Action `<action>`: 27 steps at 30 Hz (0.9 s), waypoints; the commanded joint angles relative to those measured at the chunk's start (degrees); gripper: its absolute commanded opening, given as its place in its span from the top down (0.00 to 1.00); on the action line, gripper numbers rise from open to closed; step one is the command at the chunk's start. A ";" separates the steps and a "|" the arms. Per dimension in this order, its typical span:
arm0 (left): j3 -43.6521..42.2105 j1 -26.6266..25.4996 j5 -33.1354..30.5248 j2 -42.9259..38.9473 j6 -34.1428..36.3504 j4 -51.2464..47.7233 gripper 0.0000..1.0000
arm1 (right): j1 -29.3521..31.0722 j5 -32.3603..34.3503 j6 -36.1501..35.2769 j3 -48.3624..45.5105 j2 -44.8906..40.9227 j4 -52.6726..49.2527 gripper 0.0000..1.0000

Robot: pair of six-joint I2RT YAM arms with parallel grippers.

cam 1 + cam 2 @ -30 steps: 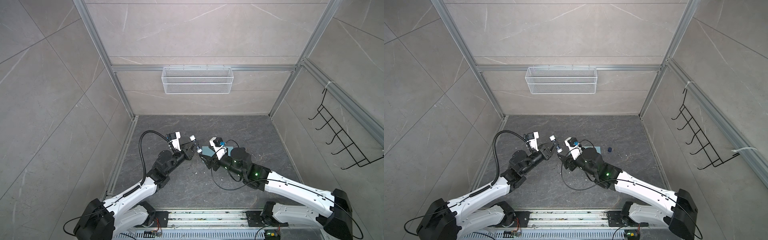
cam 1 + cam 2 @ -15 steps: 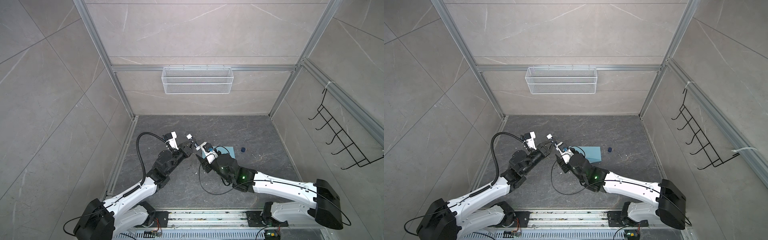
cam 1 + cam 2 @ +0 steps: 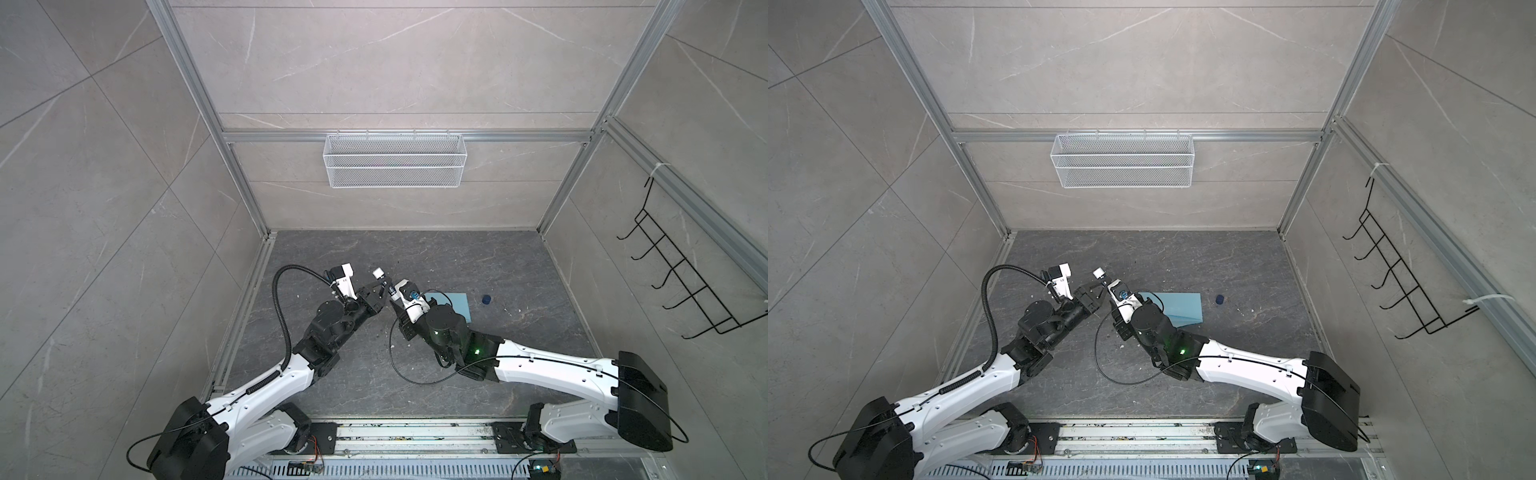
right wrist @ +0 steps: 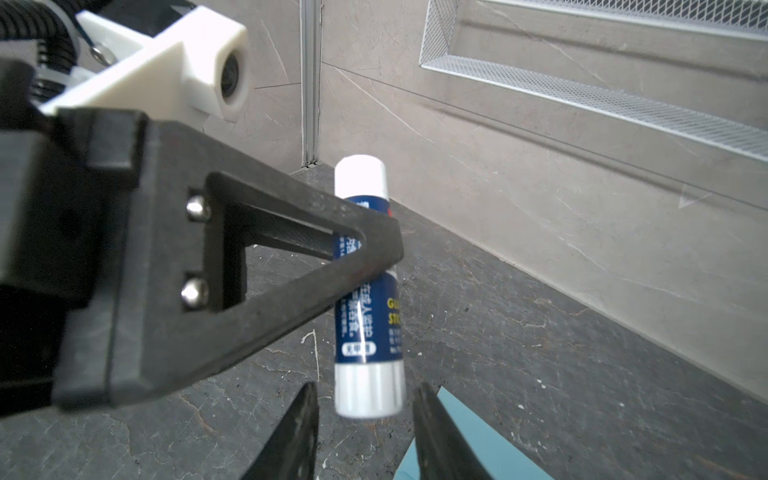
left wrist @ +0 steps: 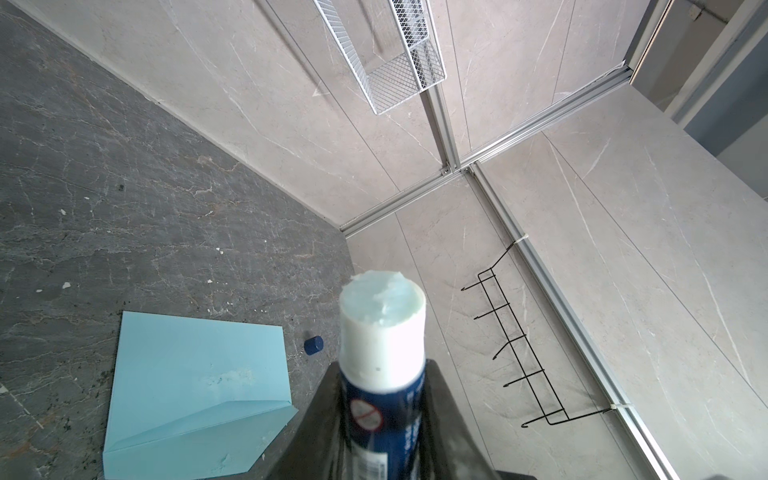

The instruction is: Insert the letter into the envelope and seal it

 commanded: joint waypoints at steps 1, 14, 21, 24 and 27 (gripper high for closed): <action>0.17 -0.07 -0.76 -0.83 -0.04 3.42 1.00 | 0.36 0.80 -0.56 1.91 1.12 1.40 0.66; -0.03 -0.11 0.28 -0.14 0.80 4.43 1.00 | 0.27 -1.63 0.95 1.92 0.94 1.64 0.87; -1.77 -0.09 5.22 1.22 6.97 12.48 1.00 | -7.84 -21.58 12.02 0.42 -2.96 0.44 0.89; -2.12 -0.03 9.54 2.09 10.04 16.81 1.00 | -15.48 -37.04 21.96 -0.92 -3.30 3.71 0.89; -1.82 0.00 13.12 2.83 12.09 19.33 1.00 | -20.92 -49.05 30.78 -1.16 -1.59 7.68 0.89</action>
